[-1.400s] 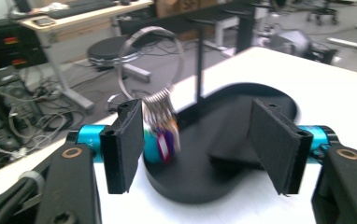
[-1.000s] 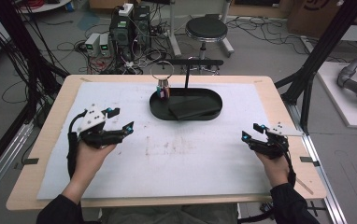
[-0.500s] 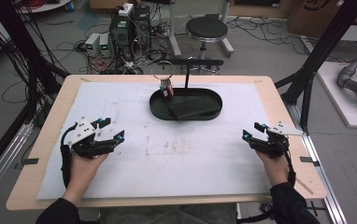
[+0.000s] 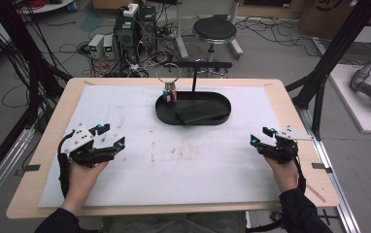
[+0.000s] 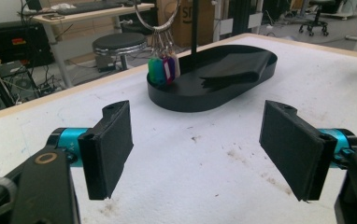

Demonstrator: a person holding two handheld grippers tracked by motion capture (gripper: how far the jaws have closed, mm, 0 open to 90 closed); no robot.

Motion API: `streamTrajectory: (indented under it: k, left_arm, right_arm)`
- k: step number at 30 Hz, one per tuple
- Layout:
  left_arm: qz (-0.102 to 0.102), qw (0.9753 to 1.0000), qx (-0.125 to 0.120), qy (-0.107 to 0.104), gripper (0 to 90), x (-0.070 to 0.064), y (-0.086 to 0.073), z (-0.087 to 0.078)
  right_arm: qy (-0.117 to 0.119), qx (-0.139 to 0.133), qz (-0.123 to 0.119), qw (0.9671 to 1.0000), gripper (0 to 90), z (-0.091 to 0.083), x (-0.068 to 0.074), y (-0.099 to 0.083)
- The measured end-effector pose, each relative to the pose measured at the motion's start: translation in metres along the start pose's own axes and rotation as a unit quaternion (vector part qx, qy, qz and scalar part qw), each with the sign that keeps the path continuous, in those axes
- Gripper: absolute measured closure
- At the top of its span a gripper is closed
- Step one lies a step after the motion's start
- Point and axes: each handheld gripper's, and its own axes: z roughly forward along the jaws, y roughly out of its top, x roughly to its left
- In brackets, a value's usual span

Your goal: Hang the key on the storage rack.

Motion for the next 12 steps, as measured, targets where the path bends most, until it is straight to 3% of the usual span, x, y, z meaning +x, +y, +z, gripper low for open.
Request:
streamTrajectory:
  k: [12]
  left_arm:
    - [-0.002, 0.9999, 0.012, -0.003, 25.5, -0.0001, -0.0031, 0.0065]
  right_arm:
    - [-0.002, -0.001, 0.001, 1.0, 37.9, -0.0001, -0.0009, 0.0002]
